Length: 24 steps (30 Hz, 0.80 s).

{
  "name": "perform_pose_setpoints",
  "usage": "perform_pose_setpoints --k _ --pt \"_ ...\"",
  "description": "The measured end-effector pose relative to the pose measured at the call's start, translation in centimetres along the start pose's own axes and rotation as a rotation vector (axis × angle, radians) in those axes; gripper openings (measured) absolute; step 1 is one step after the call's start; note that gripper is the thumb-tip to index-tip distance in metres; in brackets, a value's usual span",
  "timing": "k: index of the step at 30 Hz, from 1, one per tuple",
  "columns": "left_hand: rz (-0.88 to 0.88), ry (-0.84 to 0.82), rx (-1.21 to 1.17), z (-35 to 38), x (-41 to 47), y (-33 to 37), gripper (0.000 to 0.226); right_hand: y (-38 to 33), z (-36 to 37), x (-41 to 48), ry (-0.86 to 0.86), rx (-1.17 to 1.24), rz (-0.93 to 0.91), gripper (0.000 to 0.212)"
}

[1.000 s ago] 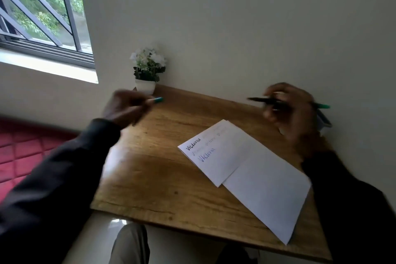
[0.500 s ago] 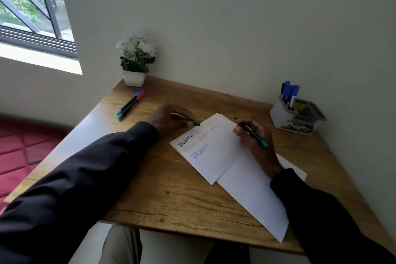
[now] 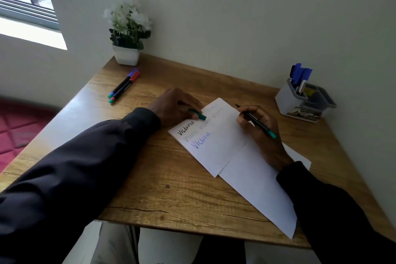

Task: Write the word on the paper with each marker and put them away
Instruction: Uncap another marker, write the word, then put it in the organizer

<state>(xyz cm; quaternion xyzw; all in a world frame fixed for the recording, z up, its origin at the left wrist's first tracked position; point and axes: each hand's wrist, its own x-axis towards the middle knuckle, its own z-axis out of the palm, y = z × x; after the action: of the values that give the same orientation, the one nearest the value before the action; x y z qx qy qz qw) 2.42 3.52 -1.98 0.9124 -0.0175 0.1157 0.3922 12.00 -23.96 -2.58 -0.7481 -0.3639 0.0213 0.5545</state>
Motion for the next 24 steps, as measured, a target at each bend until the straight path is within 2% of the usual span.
perform_pose_setpoints --k 5,9,12,14,17,24 --pt "0.001 -0.028 -0.006 0.0 0.1 -0.1 0.025 0.3 -0.2 0.0 0.01 -0.001 0.021 0.019" --pt "-0.008 -0.035 -0.001 0.0 0.2 -0.2 0.025 -0.3 0.0 0.3 0.013 -0.039 -0.007 0.01" --pt "-0.008 -0.031 0.014 0.1 0.3 -0.4 0.026 -2.1 0.6 1.2 -0.078 0.118 0.11 0.022" --pt "-0.007 -0.027 0.029 0.1 0.3 -0.3 0.026 -2.9 1.2 1.8 -0.183 0.202 0.188 0.022" --pt "0.008 -0.018 0.034 0.0 0.3 -0.2 0.026 -2.6 2.4 1.7 -0.251 0.229 0.196 0.021" --pt "0.048 -0.019 0.045 0.1 0.4 -0.1 0.025 -1.7 3.2 0.8 -0.18 0.084 0.123 0.008"
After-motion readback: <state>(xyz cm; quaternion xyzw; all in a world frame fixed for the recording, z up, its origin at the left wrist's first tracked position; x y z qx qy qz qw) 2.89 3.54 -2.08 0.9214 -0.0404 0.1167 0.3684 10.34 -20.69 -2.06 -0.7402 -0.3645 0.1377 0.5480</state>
